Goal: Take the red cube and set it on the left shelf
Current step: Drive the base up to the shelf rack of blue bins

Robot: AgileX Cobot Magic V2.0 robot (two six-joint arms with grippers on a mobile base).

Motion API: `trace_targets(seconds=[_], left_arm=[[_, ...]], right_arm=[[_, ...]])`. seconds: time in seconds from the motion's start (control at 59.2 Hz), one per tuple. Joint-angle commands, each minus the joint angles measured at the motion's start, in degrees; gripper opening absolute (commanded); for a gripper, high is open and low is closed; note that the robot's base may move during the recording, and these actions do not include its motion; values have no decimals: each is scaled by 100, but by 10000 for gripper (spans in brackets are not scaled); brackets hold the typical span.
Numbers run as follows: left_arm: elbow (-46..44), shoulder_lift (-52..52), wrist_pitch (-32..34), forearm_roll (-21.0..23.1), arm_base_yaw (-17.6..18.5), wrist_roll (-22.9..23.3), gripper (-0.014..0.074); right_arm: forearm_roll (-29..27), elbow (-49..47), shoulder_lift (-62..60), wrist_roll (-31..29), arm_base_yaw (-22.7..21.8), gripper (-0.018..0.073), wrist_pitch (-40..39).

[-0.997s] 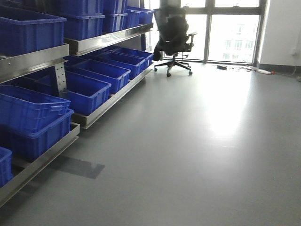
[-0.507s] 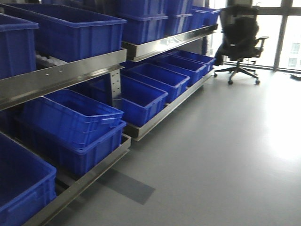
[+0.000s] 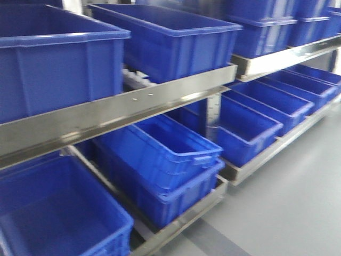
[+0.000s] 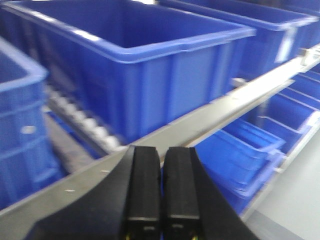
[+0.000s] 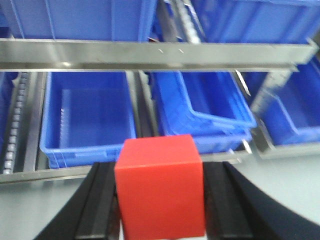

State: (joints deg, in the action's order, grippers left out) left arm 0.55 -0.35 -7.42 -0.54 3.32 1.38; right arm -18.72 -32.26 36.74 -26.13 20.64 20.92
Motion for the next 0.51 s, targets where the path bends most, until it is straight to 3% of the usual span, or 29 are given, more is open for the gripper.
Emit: trace_targets(seconds=[0.0,0.49], left_arm=[[132,-92,501,17,37,5,102],[132,-92,501,17,37,5,102]], right_arm=[[-94,-167,11,-50,-23,55,-436],[-94,-167,11,-50,-23,55,-436]])
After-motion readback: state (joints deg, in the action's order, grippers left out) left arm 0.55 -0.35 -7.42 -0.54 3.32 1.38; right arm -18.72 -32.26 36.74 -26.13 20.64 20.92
